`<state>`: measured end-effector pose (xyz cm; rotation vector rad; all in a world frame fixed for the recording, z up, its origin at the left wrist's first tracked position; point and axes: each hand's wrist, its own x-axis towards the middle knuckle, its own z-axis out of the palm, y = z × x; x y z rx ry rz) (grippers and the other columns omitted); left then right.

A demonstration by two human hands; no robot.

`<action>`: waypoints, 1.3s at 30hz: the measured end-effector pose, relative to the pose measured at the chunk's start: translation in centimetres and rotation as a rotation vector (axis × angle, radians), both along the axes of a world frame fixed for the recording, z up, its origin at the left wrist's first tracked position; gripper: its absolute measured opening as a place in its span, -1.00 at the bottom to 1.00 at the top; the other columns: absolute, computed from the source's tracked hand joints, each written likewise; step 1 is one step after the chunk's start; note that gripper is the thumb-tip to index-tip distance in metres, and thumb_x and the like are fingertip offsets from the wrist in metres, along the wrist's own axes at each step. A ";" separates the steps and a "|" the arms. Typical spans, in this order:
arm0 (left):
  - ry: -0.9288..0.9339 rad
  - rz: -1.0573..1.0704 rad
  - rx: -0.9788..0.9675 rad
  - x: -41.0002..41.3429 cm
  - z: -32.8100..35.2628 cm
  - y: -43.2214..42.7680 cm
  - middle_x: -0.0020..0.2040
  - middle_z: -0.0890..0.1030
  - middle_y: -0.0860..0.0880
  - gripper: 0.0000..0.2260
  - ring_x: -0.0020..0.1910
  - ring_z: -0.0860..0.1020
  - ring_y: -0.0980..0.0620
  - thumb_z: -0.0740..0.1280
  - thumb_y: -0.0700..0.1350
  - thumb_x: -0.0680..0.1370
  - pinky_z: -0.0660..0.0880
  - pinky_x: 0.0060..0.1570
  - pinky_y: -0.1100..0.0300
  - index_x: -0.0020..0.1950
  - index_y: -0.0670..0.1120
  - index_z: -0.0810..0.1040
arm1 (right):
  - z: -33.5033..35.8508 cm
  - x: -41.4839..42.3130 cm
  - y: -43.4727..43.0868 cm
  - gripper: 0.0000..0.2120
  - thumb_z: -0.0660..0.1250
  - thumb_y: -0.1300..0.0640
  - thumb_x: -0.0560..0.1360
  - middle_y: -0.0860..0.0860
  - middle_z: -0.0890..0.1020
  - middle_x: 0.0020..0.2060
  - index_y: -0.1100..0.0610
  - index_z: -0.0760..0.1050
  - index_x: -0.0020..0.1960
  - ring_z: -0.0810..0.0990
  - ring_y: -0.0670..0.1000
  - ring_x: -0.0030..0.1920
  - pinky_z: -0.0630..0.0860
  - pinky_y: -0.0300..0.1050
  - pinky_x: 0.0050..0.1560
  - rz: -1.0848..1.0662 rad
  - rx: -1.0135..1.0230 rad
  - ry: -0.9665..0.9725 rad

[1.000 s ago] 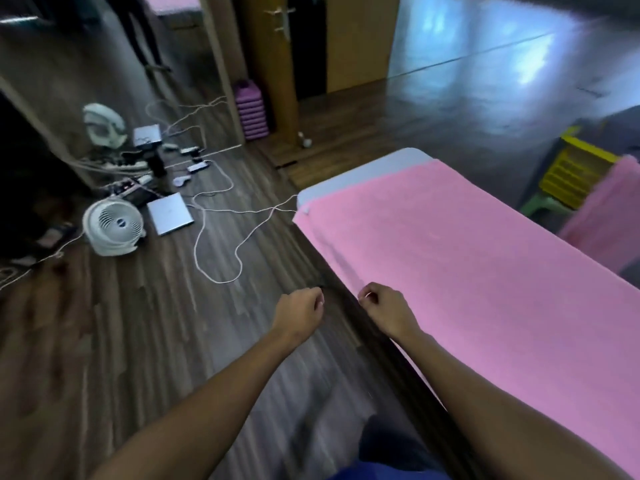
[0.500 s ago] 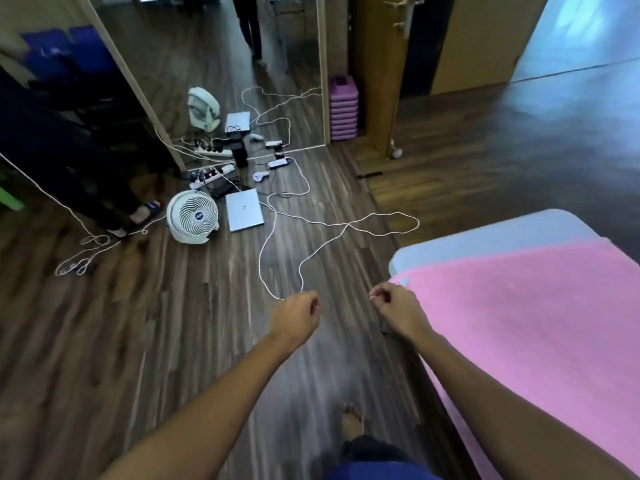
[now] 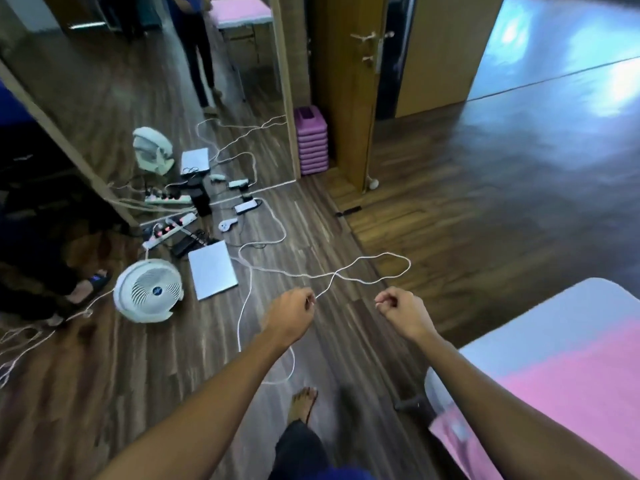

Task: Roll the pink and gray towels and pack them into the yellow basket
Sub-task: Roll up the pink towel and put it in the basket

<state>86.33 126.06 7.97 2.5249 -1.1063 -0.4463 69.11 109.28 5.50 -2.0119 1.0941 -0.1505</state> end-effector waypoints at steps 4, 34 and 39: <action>-0.044 -0.193 -0.024 6.8 0.8 -7.5 -0.04 0.63 -0.06 -0.87 0.02 0.57 -0.11 0.25 -0.13 0.52 0.46 -0.04 0.07 -0.01 -0.04 0.58 | 1.2 4.0 -4.0 -0.78 0.34 0.17 0.44 -0.17 0.65 -0.27 -0.15 0.52 -0.27 0.62 -0.09 -0.14 0.51 -0.18 -0.01 -0.163 0.018 -0.046; -0.348 -2.238 0.068 -27.6 -4.8 -50.8 0.11 0.59 -0.03 -0.73 0.10 0.54 -0.07 0.15 -0.21 0.54 0.39 0.09 0.06 0.13 -0.03 0.56 | -6.5 -10.7 -4.7 -0.90 0.40 0.11 0.46 -0.06 0.62 -0.19 -0.07 0.52 -0.12 0.58 -0.02 -0.16 0.40 -0.17 -0.16 -2.175 0.133 0.000; -0.467 -2.445 -0.049 -33.5 -6.1 -53.5 0.13 0.53 -0.02 -0.75 0.14 0.47 -0.06 0.15 -0.20 0.56 0.34 0.08 0.06 0.18 -0.03 0.49 | -8.8 -8.9 -5.5 -0.89 0.32 0.14 0.49 0.00 0.54 -0.12 0.01 0.56 -0.01 0.56 0.06 -0.08 0.43 -0.11 -0.10 -2.339 0.195 0.142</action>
